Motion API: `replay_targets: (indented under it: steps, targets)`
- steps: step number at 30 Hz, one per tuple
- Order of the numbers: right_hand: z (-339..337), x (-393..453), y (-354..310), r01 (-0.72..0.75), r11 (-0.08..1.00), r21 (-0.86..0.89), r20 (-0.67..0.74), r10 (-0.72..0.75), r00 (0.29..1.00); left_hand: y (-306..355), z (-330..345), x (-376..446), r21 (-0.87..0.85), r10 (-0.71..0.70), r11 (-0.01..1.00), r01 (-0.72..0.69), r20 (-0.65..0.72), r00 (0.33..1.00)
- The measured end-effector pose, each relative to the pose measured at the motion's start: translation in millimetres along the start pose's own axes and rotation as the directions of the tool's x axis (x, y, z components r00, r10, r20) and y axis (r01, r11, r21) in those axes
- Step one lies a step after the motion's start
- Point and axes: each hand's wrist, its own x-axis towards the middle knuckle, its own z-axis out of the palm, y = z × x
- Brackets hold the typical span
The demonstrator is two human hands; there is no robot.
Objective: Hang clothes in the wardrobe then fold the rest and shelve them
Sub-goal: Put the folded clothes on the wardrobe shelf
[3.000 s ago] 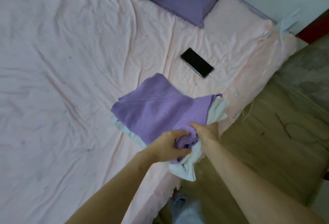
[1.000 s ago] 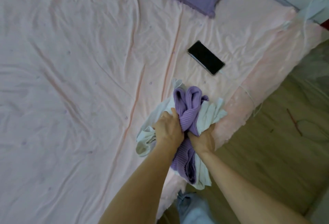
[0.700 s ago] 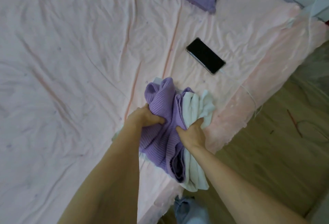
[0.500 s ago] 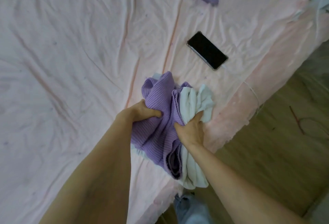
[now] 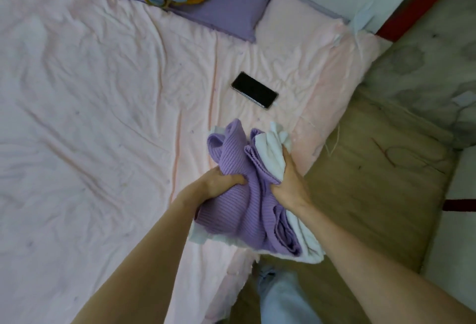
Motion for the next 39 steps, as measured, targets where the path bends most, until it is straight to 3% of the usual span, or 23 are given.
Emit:
replay_targets:
  steps: [6,11,21,26,30,33,39]
  targets:
    - [-24.5,-106.0,3.1,-0.083,0.983,0.162,-0.299,0.129,0.946,19.8,37.0,-78.4,0.199,0.191,0.96,-0.197,0.049,0.98]
    - [-9.1,-210.0,10.5,-0.136,0.95,0.282,-0.369,0.239,0.898,9.5,66.2,-155.1,0.442,0.184,0.875,-0.198,0.076,0.98]
    - [77.5,-355.1,47.3,-0.159,0.851,0.5,-0.405,0.392,0.826,-74.3,130.8,-256.7,0.79,0.305,0.573,-0.216,0.039,0.952]
    - [130.1,-430.5,73.9,-0.211,0.853,0.477,-0.379,0.416,0.827,-140.0,166.0,-304.9,0.848,0.349,0.475,-0.234,0.062,0.935]
    - [170.3,-487.5,102.0,-0.266,0.876,0.403,-0.302,0.402,0.864,-199.2,197.4,-347.1,0.858,0.323,0.466,-0.218,0.065,0.944]
    - [204.3,-549.1,123.7,-0.33,0.849,0.412,-0.251,0.454,0.855,-245.1,223.9,-385.0,0.869,0.273,0.427,-0.249,0.139,0.952]
    - [223.1,-647.1,165.2,-0.428,0.763,0.485,-0.259,0.593,0.763,-286.9,290.7,-424.8,0.865,0.212,0.334,-0.374,0.318,0.924]
